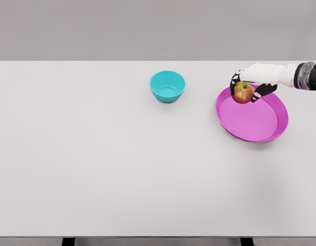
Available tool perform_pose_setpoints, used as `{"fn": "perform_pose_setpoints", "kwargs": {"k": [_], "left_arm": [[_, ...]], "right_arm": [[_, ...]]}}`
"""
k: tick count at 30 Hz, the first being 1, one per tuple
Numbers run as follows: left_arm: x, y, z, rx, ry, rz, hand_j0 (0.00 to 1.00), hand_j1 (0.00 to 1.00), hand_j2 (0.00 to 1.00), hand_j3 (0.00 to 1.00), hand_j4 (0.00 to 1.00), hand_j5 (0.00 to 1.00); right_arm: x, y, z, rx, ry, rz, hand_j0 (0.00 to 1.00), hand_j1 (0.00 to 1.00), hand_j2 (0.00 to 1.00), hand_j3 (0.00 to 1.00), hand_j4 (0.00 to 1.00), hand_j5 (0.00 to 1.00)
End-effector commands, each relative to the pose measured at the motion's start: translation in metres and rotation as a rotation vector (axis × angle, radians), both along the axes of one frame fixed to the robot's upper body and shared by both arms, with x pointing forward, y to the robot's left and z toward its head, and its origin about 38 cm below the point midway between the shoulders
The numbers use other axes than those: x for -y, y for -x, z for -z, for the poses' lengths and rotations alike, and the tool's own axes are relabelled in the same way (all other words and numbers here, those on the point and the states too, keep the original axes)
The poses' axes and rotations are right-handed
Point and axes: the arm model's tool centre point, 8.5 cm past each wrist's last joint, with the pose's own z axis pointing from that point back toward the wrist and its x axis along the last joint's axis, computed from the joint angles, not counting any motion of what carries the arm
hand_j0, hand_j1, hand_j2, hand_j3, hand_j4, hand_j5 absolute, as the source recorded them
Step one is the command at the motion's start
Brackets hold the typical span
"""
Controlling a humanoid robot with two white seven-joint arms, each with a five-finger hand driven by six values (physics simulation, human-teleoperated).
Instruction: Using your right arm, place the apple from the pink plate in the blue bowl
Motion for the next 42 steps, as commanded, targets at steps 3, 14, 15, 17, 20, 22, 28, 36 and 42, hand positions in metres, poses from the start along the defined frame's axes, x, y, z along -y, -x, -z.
{"fn": "perform_pose_setpoints", "kwargs": {"k": [3,14,15,17,20,22,28,36,42], "left_arm": [[0.000,0.000,0.000,-0.001,0.000,-0.001,1.00,1.00,1.00,1.00,1.00,1.00],[0.000,0.000,0.000,-0.001,0.000,-0.001,1.00,1.00,1.00,1.00,1.00,1.00],[0.000,0.000,0.000,-0.001,0.000,-0.001,1.00,1.00,1.00,1.00,1.00,1.00],[0.000,0.000,0.000,0.001,0.000,0.000,1.00,1.00,1.00,1.00,1.00,1.00],[0.000,0.000,0.000,0.001,0.000,0.000,1.00,1.00,1.00,1.00,1.00,1.00],[0.000,0.000,0.000,0.001,0.000,0.000,1.00,1.00,1.00,1.00,1.00,1.00],[0.000,0.000,0.000,0.001,0.000,0.000,1.00,1.00,1.00,1.00,1.00,1.00],[0.000,0.000,0.000,0.001,0.000,0.000,1.00,1.00,1.00,1.00,1.00,1.00],[0.000,0.000,0.000,-0.001,0.000,-0.001,1.00,1.00,1.00,1.00,1.00,1.00]], "right_arm": [[-0.013,-0.004,-0.001,0.003,-0.023,-0.015,0.50,0.50,0.50,0.50,0.50,0.50],[-0.028,-0.011,-0.015,0.041,-0.076,-0.026,0.43,0.43,0.43,0.43,0.43,0.43],[-0.030,-0.012,-0.017,0.046,-0.081,-0.028,0.43,0.43,0.43,0.43,0.43,0.43],[-0.036,-0.015,-0.022,0.065,-0.107,-0.031,0.43,0.43,0.43,0.43,0.43,0.43],[-0.044,-0.016,-0.023,0.068,-0.121,-0.040,0.43,0.43,0.43,0.43,0.43,0.43],[-0.047,-0.018,-0.022,0.064,-0.128,-0.042,0.42,0.42,0.42,0.42,0.42,0.42],[-0.058,-0.022,-0.022,0.066,-0.170,-0.043,0.42,0.42,0.42,0.42,0.42,0.42],[-0.073,-0.026,-0.019,0.058,-0.202,-0.051,0.42,0.42,0.42,0.42,0.42,0.42],[-0.092,-0.027,-0.020,0.059,-0.233,-0.078,0.42,0.42,0.42,0.42,0.42,0.42]]}}
